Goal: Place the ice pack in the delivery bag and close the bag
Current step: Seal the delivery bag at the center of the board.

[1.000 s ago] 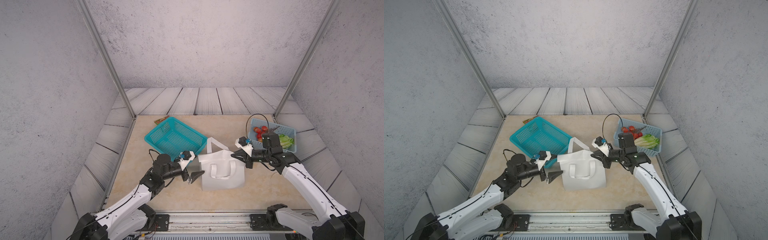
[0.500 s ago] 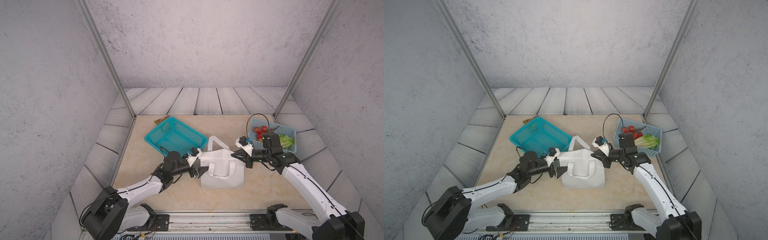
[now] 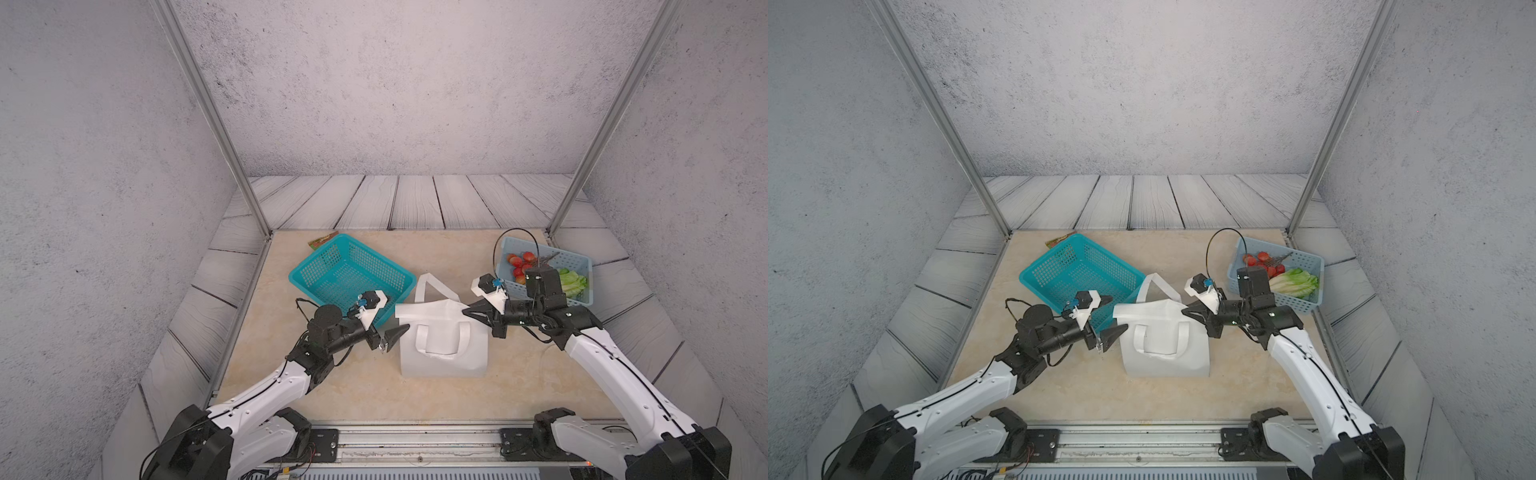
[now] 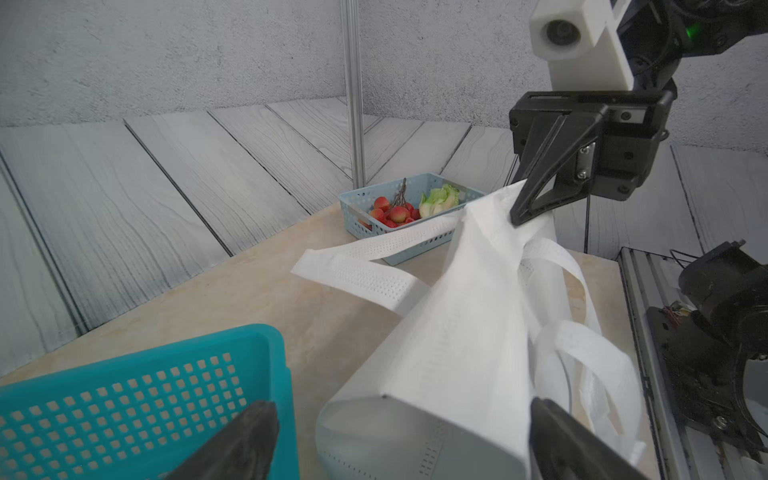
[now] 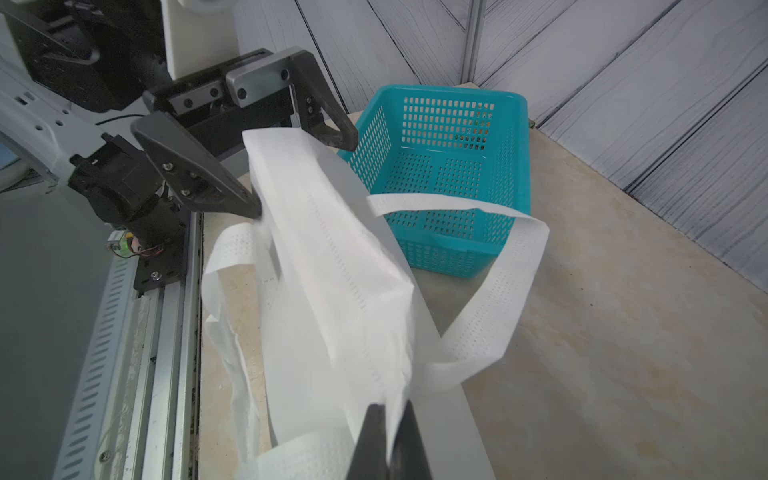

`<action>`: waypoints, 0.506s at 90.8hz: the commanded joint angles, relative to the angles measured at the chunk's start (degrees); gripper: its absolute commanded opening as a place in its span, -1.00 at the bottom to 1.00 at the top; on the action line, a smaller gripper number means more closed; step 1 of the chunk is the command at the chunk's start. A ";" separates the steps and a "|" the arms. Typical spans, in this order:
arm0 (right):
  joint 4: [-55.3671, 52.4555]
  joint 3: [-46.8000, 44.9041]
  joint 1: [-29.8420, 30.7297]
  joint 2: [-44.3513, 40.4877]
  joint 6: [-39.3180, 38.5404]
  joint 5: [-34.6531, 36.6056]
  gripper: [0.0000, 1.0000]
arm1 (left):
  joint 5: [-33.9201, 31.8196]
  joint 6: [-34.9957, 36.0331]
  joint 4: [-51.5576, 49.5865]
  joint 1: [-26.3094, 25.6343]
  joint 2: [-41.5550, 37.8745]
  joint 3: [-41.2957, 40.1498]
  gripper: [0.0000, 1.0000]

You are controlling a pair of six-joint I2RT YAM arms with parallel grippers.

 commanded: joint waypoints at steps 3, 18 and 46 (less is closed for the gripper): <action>-3.05 -0.91 0.31 0.17 0.05 -2.41 -1.00 | 3.33 -0.16 1.95 0.28 4.77 1.47 1.00; -3.73 -0.81 0.28 -0.09 -0.44 -3.61 -1.00 | 5.36 0.19 3.80 0.23 11.08 5.17 0.98; -7.37 0.18 0.31 -1.48 -1.58 -0.07 -0.95 | 9.94 -2.72 6.63 0.68 16.22 7.67 0.19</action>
